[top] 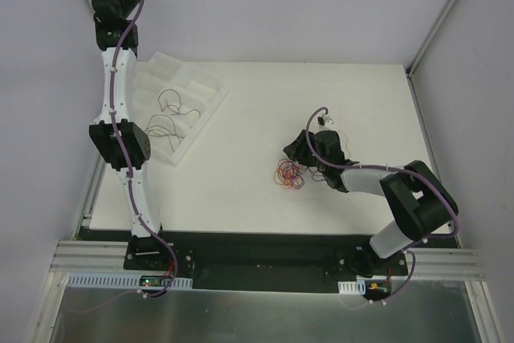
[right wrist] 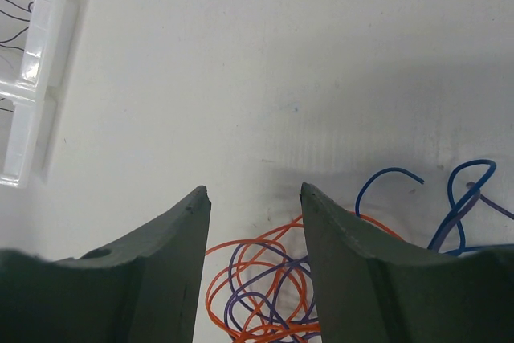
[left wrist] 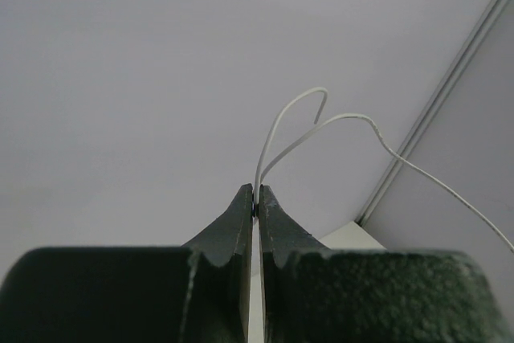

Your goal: Untangle the cables

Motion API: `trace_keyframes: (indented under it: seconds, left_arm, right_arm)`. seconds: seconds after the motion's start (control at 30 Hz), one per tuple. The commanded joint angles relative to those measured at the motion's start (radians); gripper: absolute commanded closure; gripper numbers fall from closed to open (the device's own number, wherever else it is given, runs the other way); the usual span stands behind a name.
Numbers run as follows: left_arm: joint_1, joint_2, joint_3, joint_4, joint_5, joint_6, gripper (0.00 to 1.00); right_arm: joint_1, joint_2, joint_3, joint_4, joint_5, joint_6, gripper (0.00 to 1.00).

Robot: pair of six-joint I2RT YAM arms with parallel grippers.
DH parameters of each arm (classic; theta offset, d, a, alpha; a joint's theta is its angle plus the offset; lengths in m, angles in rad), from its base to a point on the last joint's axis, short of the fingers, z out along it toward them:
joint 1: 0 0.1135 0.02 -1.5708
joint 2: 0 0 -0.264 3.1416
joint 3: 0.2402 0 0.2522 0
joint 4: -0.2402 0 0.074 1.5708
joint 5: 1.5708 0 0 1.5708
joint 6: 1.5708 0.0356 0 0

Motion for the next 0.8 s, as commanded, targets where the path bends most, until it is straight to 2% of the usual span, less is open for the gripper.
trace_keyframes:
  seconds: [0.0, 0.1, 0.37, 0.53, 0.77]
  left_arm:
    - [0.011, -0.067, 0.014, 0.182, -0.021, -0.043, 1.00]
    - [0.004, -0.098, 0.012, 0.248, -0.010, -0.084, 1.00]
    - [-0.002, -0.218, -0.001, 0.286, -0.018, -0.066, 1.00]
    - [-0.021, -0.276, -0.006, 0.271, -0.014, -0.020, 1.00]
    - [-0.019, -0.264, -0.037, 0.204, -0.097, 0.073, 1.00]
  right_arm:
    - [0.012, 0.014, 0.050, 0.000, 0.037, -0.024, 0.48]
    - [0.016, 0.023, 0.058, -0.003, 0.037, -0.027, 0.48]
    - [0.027, 0.027, 0.065, -0.011, 0.048, -0.034, 0.48]
    - [0.030, 0.028, 0.067, -0.014, 0.048, -0.038, 0.48]
    - [0.032, 0.022, 0.064, -0.016, 0.043, -0.039, 0.48]
